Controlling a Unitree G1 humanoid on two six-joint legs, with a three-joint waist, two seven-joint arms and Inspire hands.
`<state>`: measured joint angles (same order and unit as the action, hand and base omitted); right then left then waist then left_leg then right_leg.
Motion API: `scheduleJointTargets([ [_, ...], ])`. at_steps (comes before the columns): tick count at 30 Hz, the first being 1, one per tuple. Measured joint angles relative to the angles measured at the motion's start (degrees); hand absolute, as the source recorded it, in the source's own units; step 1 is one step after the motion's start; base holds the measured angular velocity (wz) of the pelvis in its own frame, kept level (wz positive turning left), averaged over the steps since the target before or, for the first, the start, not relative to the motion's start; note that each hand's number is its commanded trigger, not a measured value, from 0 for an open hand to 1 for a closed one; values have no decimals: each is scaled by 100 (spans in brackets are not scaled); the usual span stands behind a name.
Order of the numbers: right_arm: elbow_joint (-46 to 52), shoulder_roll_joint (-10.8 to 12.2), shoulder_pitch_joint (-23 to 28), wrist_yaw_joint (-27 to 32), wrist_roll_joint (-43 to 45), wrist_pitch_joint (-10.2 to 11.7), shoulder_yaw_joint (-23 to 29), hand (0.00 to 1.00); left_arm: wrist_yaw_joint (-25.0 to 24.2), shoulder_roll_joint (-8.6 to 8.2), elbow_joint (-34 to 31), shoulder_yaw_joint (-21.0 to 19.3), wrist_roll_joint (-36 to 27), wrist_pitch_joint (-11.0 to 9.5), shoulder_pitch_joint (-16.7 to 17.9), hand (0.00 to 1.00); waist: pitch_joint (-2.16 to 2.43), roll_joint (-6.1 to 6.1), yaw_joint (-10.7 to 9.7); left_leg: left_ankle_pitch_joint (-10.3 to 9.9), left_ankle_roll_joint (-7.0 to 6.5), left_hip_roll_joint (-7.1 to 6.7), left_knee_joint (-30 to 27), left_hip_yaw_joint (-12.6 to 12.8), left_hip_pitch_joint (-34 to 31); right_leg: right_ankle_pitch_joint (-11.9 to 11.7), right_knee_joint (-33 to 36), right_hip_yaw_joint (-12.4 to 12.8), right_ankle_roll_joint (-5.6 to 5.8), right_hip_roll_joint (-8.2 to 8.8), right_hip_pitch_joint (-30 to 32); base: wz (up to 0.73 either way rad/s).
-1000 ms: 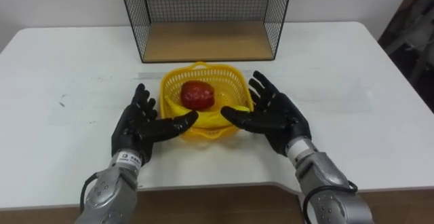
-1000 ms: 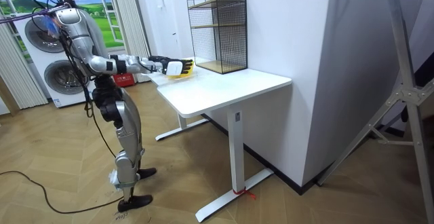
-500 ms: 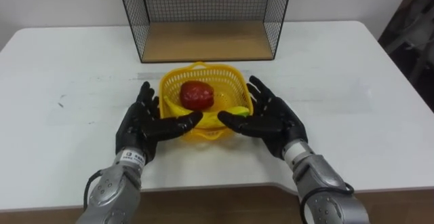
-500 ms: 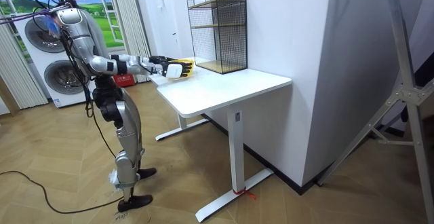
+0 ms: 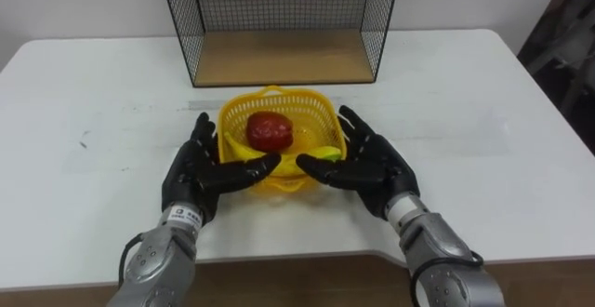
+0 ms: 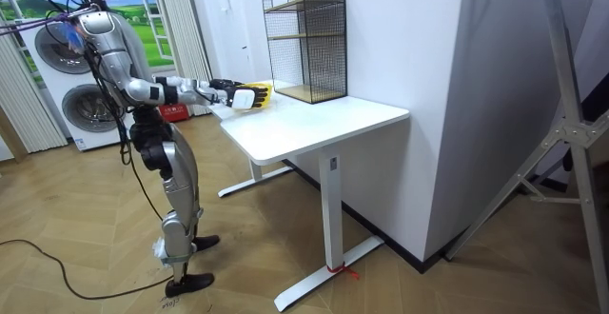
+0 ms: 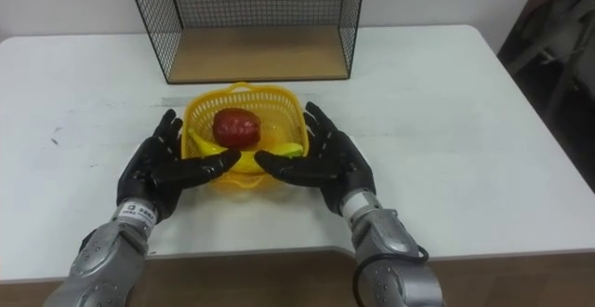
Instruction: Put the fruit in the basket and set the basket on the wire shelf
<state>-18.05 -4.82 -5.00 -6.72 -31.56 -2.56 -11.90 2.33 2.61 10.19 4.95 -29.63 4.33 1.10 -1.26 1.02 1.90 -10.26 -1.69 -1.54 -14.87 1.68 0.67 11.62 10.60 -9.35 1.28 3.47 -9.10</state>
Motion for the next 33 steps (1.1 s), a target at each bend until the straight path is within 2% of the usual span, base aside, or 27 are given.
scheduleJointTargets([
  [13, 43, -1, -1, 59, 14, 1, -108, 0, 0, 14, 108, 177, -1, -35, -71, 0, 5, -52, -25, 0, 0, 0, -4, 5, -5, 0, 1, 3, 0, 1, 5, 0],
  [23, 91, 0, -45, 395, 31, 1, -238, 0, 0, 35, 165, 336, 6, -65, -129, 0, 13, -80, -63, 0, 0, 0, -49, 5, -10, 0, 2, 99, 0, -15, 15, 0],
  [33, 167, -2, -72, 535, 60, 2, -259, 0, 0, 36, 163, 423, 6, -65, -183, 0, 27, -121, -167, -1, 1, 46, -38, 141, -29, -6, 34, 196, -9, -35, 104, -6],
])
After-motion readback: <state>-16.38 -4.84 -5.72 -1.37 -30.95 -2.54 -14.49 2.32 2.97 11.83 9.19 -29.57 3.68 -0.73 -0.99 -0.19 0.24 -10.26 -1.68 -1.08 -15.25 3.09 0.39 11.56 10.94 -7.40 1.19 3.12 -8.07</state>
